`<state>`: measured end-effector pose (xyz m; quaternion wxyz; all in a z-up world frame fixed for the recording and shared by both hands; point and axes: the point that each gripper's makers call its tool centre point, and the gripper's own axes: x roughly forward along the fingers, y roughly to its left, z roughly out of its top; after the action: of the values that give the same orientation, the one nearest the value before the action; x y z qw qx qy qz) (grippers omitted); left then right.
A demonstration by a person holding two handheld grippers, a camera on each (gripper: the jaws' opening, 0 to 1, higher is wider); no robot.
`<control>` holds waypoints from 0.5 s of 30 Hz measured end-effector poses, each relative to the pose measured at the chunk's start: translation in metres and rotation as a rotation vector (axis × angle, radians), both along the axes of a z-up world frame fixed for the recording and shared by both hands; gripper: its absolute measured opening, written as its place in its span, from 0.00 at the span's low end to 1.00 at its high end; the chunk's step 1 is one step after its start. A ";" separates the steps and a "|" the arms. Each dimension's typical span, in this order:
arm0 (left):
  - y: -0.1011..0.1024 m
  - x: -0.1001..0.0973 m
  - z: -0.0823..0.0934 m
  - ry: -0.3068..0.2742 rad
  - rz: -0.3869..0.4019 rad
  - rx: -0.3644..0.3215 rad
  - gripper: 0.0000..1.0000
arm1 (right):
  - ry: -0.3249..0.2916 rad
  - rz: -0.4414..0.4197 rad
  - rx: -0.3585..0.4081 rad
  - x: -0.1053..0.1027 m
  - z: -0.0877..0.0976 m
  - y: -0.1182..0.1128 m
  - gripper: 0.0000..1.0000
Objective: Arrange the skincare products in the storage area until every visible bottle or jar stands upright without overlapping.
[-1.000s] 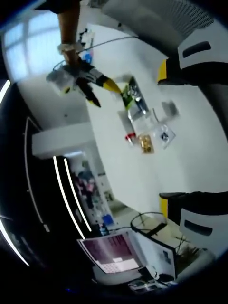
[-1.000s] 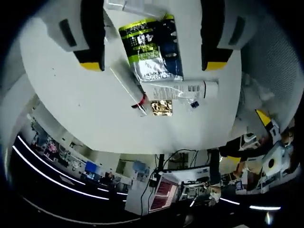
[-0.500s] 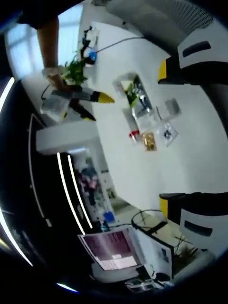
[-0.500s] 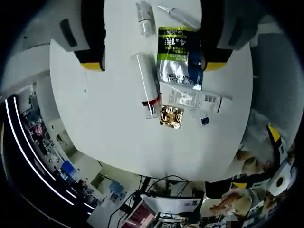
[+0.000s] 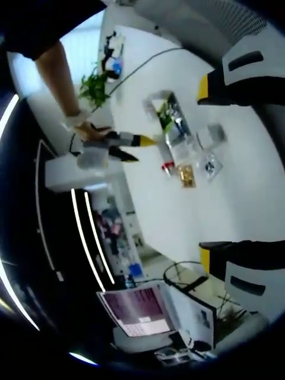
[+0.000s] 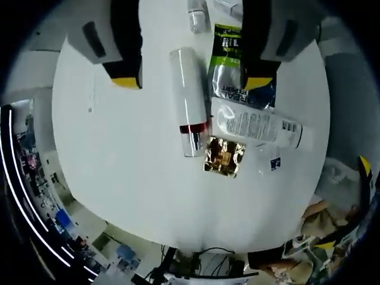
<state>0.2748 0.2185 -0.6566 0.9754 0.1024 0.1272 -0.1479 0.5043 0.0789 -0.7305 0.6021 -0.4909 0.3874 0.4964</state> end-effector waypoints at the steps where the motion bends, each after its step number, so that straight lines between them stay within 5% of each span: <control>1: 0.000 0.000 0.000 0.003 -0.002 0.000 0.93 | 0.016 -0.007 -0.003 0.001 -0.005 0.000 0.67; 15: -0.001 0.003 -0.005 0.032 -0.007 0.010 0.91 | 0.100 0.011 -0.100 0.017 -0.058 -0.002 0.55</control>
<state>0.2774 0.2176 -0.6618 0.9722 0.1051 0.1433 -0.1523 0.5210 0.0767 -0.7883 0.5540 -0.4970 0.4384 0.5038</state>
